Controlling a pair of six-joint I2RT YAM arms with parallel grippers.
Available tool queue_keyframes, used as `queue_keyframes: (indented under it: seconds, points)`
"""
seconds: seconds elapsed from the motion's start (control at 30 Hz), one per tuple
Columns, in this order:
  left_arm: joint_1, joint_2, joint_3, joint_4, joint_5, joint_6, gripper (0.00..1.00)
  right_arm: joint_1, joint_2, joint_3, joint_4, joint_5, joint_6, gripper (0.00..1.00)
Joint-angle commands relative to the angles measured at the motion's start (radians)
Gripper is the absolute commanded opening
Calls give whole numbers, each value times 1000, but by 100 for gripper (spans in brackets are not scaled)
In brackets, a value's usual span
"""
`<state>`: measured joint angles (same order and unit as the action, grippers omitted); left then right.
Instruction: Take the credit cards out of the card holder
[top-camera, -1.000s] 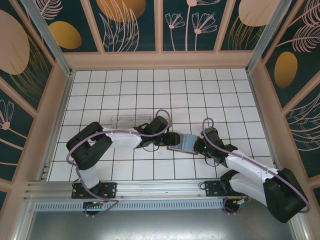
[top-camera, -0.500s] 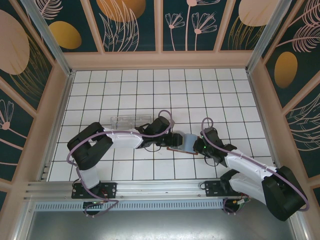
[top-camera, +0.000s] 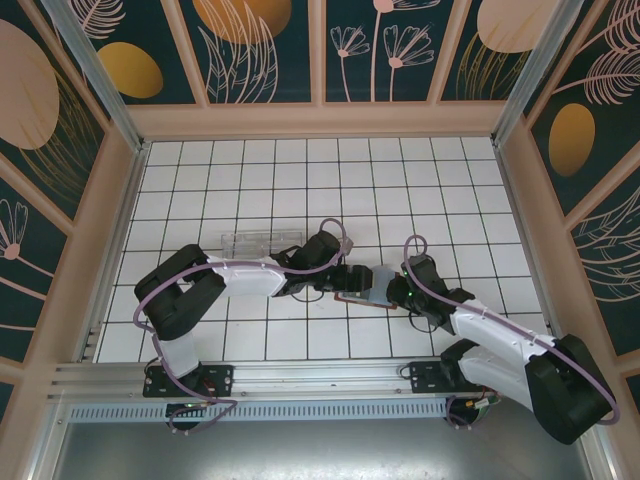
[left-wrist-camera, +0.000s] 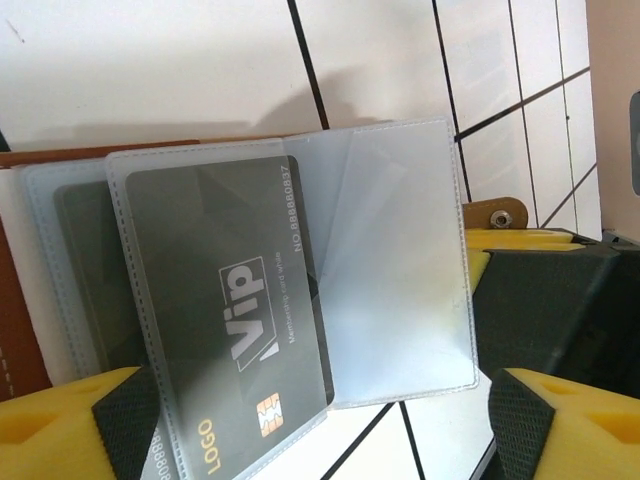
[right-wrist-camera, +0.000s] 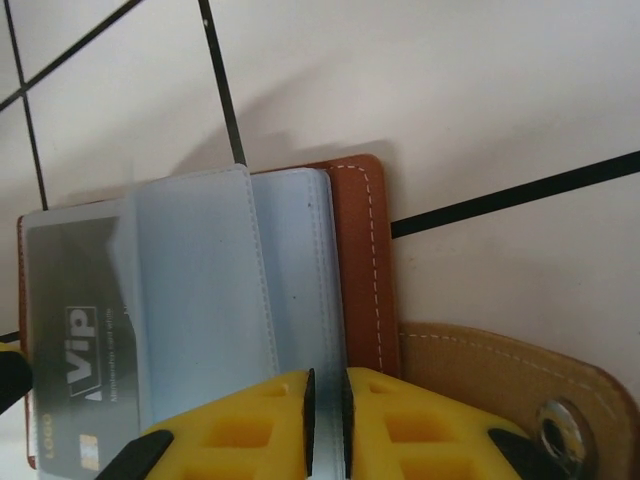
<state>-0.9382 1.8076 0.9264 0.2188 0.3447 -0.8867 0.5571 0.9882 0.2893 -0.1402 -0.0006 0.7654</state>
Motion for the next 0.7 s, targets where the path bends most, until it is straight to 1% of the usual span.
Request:
queue_keyframes:
  seconds: [0.0, 0.03, 0.13, 0.23, 0.33, 0.4, 0.47, 0.6, 0.67]
  points:
    - [-8, -2, 14, 33, 24, 18, 97, -5, -26, -10, -26, 7, 11, 18]
    - [-8, -2, 15, 32, 23, 19, 98, -4, -28, -9, -30, 7, 13, 19]
    - [-8, -12, 9, 25, 11, 21, 97, -5, -43, 3, -58, 11, 22, 20]
    - [-8, -48, 11, -39, -60, 45, 96, -4, -103, 30, -117, 82, 20, 23]
    - [-7, -88, 12, -88, -109, 87, 97, -4, -174, 67, -170, 127, -5, 25]
    - [-7, -121, 15, -98, -118, 99, 97, -35, -197, 93, -186, 127, -25, 26]
    - [-8, -115, 20, -95, -105, 100, 97, -38, -201, 118, -197, 128, -32, 26]
    - [-7, -110, 14, -71, -94, 91, 95, -38, -189, 150, -176, 90, -43, 27]
    - [-7, -115, 5, -55, -94, 95, 88, -38, -179, 158, -152, 64, -50, 27]
